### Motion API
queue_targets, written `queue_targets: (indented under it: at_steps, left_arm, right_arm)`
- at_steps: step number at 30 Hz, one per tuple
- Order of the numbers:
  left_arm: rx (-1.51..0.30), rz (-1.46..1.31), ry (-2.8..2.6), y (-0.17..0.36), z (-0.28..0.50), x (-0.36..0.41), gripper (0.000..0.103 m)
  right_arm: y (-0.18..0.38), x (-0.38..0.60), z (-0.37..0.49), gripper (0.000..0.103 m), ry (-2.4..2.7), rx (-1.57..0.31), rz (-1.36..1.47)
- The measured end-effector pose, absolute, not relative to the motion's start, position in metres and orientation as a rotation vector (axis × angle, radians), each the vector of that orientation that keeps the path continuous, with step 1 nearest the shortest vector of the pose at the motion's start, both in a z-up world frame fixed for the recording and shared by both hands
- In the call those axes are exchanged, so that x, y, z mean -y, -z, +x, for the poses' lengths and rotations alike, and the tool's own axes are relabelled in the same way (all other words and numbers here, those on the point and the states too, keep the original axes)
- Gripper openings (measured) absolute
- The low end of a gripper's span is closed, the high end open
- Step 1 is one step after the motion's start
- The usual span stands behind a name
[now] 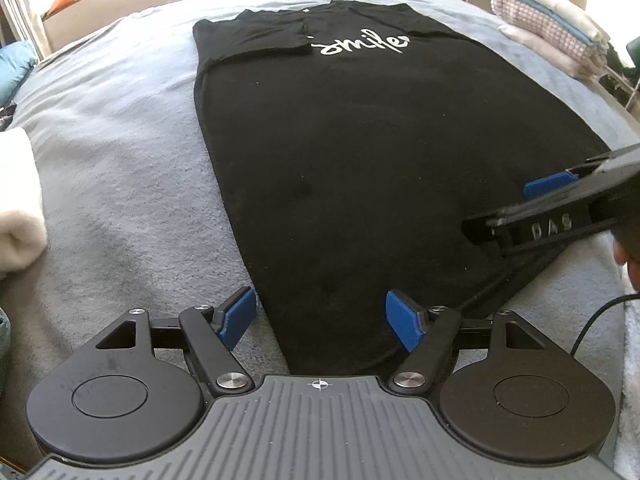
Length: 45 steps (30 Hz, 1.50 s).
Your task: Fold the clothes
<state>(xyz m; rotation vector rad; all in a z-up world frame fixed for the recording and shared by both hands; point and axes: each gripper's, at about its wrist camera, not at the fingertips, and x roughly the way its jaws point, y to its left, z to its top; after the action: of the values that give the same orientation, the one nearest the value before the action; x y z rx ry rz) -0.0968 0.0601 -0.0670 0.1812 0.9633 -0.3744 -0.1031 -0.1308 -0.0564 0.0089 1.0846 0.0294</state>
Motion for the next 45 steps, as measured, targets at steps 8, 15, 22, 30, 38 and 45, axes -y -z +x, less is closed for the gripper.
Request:
queue_targets:
  at_steps: [8, 15, 22, 30, 38, 45]
  left_arm:
    - [-1.000, 0.163, 0.358, 0.067, -0.092, -0.063, 0.075]
    - [-1.028, 0.150, 0.342, 0.067, -0.089, -0.066, 0.075]
    - [-1.060, 0.127, 0.318, 0.067, -0.086, -0.072, 0.075]
    - [-1.089, 0.086, 0.283, 0.069, -0.083, -0.076, 0.077]
    - [-1.105, 0.061, 0.267, 0.072, -0.079, -0.077, 0.081]
    - [-1.110, 0.063, 0.269, 0.075, -0.077, -0.078, 0.086]
  right_arm:
    - [0.060, 0.129, -0.100, 0.103, -0.049, -1.127, 0.034]
    - [0.061, 0.131, -0.100, 0.103, -0.052, -1.133, 0.044]
    - [0.051, 0.131, -0.106, 0.103, -0.058, -1.129, 0.087]
    - [0.040, 0.112, -0.135, 0.102, -0.114, -1.068, 0.015]
    - [0.039, 0.084, -0.147, 0.099, -0.202, -1.023, -0.120]
    - [0.043, 0.065, -0.156, 0.099, -0.232, -0.985, -0.241]
